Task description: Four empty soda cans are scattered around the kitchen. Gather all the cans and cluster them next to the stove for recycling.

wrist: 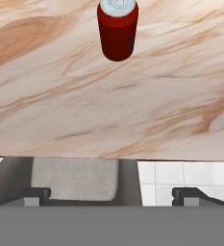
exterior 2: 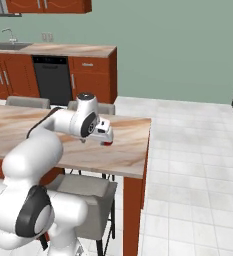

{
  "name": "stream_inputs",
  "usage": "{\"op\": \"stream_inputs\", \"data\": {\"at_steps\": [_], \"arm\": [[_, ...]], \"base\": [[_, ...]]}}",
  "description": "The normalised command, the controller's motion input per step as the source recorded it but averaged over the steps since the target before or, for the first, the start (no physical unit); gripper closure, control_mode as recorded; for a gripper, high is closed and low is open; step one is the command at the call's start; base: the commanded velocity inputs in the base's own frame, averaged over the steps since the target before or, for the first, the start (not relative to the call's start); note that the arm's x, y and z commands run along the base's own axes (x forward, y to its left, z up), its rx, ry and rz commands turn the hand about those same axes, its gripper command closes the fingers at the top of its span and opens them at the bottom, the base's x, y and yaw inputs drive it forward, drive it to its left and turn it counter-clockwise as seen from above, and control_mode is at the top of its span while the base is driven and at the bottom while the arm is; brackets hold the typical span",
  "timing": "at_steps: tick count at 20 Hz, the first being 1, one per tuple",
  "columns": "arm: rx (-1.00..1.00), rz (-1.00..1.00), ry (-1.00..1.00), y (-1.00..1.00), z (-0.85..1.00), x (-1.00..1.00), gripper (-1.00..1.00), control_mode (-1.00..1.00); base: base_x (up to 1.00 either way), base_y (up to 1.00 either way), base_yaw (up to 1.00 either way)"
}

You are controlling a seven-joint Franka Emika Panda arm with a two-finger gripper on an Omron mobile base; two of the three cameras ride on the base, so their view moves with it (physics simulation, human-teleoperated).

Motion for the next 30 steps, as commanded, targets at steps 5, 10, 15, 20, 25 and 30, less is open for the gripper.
{"op": "stream_inputs", "data": {"at_steps": [5,10,15,20,25,30], "arm": [[0.0,0.0,0.0,0.0,0.03,0.15,-1.0,-1.0],[0.0,0.0,0.0,0.0,0.02,0.2,-1.0,-1.0],[0.0,0.0,0.0,0.0,0.02,0.22,-1.0,-1.0],[0.0,0.0,0.0,0.0,0.05,0.09,-1.0,-1.0],[0.0,0.0,0.0,0.0,0.03,0.12,-1.0,-1.0],[0.0,0.0,0.0,0.0,0.0,0.15,-1.0,-1.0]], "base": [[0.0,0.0,0.0],[0.0,0.0,0.0],[0.0,0.0,0.0],[0.0,0.0,0.0],[0.0,0.0,0.0],[0.0,0.0,0.0]]}}
